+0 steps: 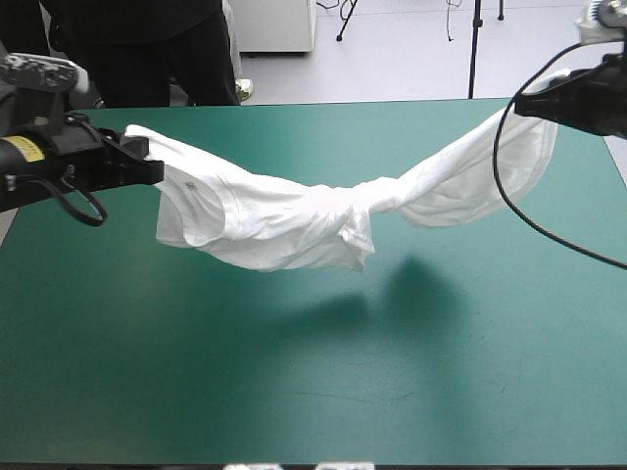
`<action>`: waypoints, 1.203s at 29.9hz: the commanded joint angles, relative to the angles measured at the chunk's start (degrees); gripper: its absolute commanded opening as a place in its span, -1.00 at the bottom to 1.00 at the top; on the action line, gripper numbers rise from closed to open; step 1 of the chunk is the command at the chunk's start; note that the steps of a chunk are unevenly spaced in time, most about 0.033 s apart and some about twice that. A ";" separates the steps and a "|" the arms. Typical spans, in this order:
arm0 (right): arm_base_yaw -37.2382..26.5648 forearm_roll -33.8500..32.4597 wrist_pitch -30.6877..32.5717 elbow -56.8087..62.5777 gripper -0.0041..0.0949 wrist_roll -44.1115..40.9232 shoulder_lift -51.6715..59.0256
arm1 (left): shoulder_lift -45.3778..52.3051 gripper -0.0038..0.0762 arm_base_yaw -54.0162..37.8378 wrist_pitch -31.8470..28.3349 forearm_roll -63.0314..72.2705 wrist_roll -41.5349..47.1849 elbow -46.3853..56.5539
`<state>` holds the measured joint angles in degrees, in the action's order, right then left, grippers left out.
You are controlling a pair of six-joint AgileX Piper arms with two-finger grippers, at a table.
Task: Fold the cloth
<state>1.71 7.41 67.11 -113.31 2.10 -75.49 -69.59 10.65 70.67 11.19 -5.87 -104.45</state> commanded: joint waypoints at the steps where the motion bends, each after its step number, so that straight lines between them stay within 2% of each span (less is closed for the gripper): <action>1: -0.41 1.93 -4.97 -4.57 -0.95 0.81 5.87 | 3.36 -0.93 0.13 -3.70 2.61 -0.64 -5.78; 9: -0.16 3.49 -3.81 -4.68 -0.95 1.17 14.74 | 9.42 -0.93 0.13 0.00 2.76 -0.64 -8.93; 16: 6.14 3.49 -2.00 -2.96 -0.95 1.17 20.29 | 12.08 -0.93 1.74 3.17 4.79 0.24 -8.93; 21: 6.90 3.38 0.89 2.82 -0.95 0.13 23.23 | 13.20 -0.93 4.11 3.17 4.91 1.70 -6.36; 30: 6.90 4.80 1.53 19.92 -0.95 -0.99 24.26 | 14.80 -0.93 4.11 3.17 5.53 4.43 8.94; 36: 6.90 8.12 -1.85 31.57 -0.95 -0.99 22.85 | 13.44 -0.93 4.11 2.58 6.05 4.78 21.00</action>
<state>8.46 13.85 70.91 -84.64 1.04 -51.61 -55.50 14.29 71.90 15.84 -1.84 -85.92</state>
